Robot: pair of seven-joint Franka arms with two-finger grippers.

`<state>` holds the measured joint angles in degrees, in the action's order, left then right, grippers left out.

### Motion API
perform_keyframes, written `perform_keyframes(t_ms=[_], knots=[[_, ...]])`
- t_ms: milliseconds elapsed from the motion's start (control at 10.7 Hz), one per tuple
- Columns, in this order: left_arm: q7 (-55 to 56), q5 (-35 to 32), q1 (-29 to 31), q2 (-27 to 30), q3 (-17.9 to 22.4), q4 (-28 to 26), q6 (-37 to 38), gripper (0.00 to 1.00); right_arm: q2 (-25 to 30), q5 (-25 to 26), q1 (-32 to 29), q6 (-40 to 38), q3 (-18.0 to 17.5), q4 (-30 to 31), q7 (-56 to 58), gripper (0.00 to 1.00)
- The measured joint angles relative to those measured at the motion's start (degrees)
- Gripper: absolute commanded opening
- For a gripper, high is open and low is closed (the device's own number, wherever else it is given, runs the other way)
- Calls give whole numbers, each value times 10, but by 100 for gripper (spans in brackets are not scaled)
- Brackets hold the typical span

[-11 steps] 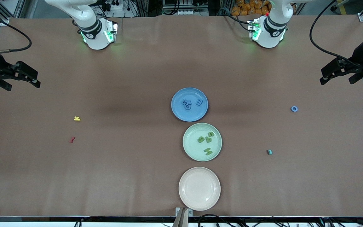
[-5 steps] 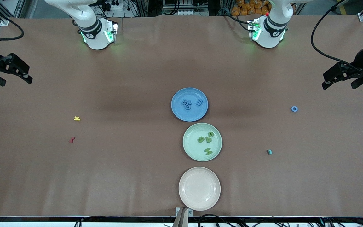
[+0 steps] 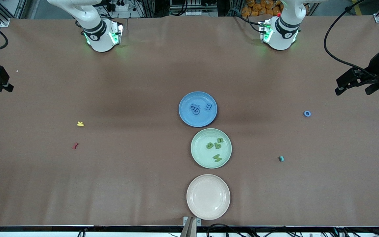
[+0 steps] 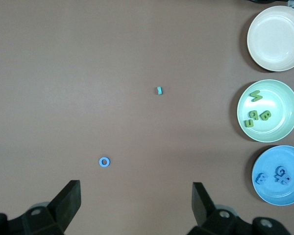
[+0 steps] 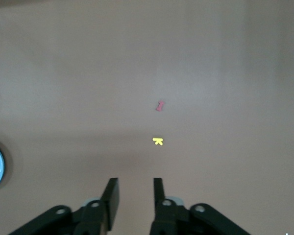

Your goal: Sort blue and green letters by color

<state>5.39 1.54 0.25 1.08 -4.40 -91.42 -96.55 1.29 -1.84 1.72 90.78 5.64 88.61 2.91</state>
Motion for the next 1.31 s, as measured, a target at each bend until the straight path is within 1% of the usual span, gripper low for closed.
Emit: perform_keyframes(t_ms=[93, 373, 467, 1027, 1307], knots=[[0, 0, 0, 0, 0, 0, 0, 100, -9, 0, 0, 3, -1, 8, 0, 89], [0, 0, 0, 0, 0, 1, 0, 100, -39, -2, 14, 34, -7, 13, 0, 90], [0, 0, 0, 0, 0, 1, 0, 100, -40, -3, 22, 38, -9, 13, -1, 92], [-1, 0, 0, 0, 0, 1, 0, 100, -40, -19, 51, 40, -21, 12, -6, 95], [-2, 0, 0, 0, 0, 1, 0, 100, -40, -19, 55, 41, -27, 12, -9, 98]])
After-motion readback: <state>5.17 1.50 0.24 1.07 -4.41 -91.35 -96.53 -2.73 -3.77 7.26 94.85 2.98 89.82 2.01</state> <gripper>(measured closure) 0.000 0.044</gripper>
